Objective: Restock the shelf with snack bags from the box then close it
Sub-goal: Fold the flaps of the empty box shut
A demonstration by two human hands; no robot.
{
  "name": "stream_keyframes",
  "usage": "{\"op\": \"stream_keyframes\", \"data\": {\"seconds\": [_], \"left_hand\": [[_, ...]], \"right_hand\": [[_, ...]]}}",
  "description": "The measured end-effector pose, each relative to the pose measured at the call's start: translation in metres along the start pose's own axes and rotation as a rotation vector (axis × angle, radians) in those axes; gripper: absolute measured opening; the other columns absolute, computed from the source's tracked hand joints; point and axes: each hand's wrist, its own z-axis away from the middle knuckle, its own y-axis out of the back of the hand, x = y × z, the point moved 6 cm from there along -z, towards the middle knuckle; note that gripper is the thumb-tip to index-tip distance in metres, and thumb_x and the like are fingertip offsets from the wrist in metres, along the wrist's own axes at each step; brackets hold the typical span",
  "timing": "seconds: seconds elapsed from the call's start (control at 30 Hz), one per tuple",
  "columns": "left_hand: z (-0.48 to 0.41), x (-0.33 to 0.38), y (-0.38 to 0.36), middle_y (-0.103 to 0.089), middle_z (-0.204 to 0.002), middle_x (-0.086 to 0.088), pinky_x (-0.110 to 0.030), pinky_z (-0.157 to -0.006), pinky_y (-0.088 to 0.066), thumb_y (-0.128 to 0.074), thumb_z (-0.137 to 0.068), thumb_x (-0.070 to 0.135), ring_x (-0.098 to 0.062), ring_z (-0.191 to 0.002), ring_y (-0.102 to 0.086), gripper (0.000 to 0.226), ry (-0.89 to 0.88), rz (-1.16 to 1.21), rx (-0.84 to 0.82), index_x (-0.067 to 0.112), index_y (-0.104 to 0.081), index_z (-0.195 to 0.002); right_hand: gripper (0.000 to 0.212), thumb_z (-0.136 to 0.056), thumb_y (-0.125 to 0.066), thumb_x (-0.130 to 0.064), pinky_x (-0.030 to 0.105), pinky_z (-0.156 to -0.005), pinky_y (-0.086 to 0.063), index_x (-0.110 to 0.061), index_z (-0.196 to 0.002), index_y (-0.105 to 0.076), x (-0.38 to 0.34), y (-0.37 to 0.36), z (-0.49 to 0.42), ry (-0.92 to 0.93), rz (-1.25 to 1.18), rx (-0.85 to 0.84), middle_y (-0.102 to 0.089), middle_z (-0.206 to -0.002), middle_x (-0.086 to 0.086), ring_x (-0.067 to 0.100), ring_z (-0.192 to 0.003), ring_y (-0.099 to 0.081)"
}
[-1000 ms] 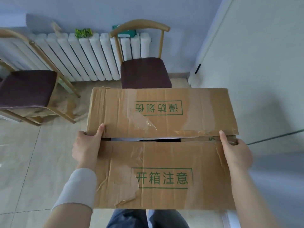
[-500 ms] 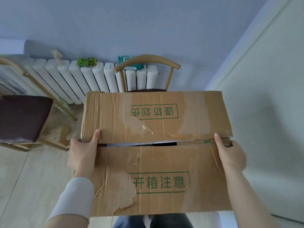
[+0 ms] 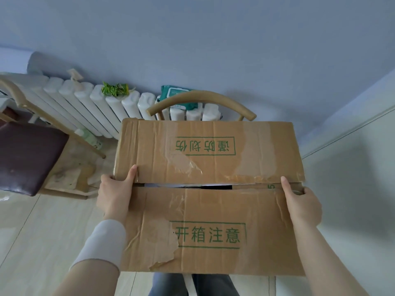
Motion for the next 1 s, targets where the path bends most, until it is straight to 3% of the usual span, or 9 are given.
{"op": "stream_keyframes", "data": {"seconds": [0.23, 0.43, 1.0], "left_hand": [[-0.044, 0.028, -0.039, -0.052, -0.096, -0.005, -0.039, -0.070, -0.044, -0.054, -0.073, 0.074, -0.027, -0.083, -0.050, 0.076, 0.023, -0.039, 0.024, 0.009, -0.045, -0.111], [-0.071, 0.041, -0.059, -0.057, -0.111, -0.013, -0.042, -0.078, -0.043, -0.054, -0.075, 0.072, -0.035, -0.102, -0.055, 0.079, 0.023, -0.079, 0.019, 0.006, -0.045, -0.117], [-0.092, 0.056, -0.081, -0.053, -0.121, -0.017, -0.047, -0.086, -0.044, -0.048, -0.080, 0.069, -0.039, -0.108, -0.053, 0.080, -0.040, -0.202, -0.049, 0.004, -0.038, -0.125]], "right_hand": [[0.062, -0.075, -0.047, -0.073, 0.041, -0.077, -0.046, -0.015, -0.093, -0.058, -0.023, -0.051, -0.049, -0.037, -0.014, -0.047, -0.061, -0.090, 0.005, 0.033, -0.093, -0.058], [0.058, -0.074, -0.051, -0.072, 0.039, -0.073, -0.046, -0.015, -0.086, -0.057, -0.042, -0.072, -0.068, -0.042, -0.010, -0.042, -0.059, -0.083, 0.003, 0.032, -0.086, -0.058], [0.066, -0.071, -0.055, -0.071, 0.043, -0.081, -0.050, -0.014, -0.103, -0.057, -0.040, -0.084, -0.081, -0.079, 0.001, -0.075, -0.064, -0.098, 0.005, 0.032, -0.094, -0.058]]}}
